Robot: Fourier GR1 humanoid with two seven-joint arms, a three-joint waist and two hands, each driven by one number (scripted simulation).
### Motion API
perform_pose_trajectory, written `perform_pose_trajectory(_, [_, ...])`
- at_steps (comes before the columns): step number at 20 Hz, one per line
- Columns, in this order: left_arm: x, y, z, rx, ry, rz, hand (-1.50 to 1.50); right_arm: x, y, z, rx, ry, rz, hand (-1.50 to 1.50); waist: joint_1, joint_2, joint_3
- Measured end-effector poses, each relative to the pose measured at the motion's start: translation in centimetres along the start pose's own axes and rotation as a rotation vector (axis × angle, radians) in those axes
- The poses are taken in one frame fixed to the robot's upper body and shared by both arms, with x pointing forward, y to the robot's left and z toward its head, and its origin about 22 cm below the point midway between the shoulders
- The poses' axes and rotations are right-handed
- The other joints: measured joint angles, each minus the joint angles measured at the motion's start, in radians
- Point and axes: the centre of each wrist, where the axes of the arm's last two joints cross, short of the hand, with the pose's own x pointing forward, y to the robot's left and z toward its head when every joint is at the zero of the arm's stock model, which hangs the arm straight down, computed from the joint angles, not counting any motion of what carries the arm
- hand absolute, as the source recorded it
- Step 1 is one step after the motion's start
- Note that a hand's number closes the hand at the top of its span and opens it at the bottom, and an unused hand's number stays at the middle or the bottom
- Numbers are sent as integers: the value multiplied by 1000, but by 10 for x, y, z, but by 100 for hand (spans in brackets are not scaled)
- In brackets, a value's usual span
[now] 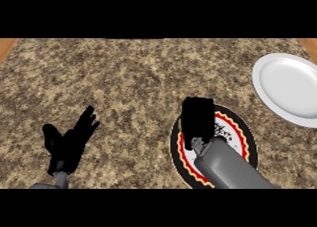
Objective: Pick the squash from the plate and place it in the plate
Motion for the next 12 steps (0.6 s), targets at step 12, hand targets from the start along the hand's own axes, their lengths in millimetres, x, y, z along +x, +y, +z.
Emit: perform_pose_trajectory(12, [10, -10, -4, -45, -45, -12, 0, -75, -95, -87, -425, 624, -401, 150, 50, 35, -1])
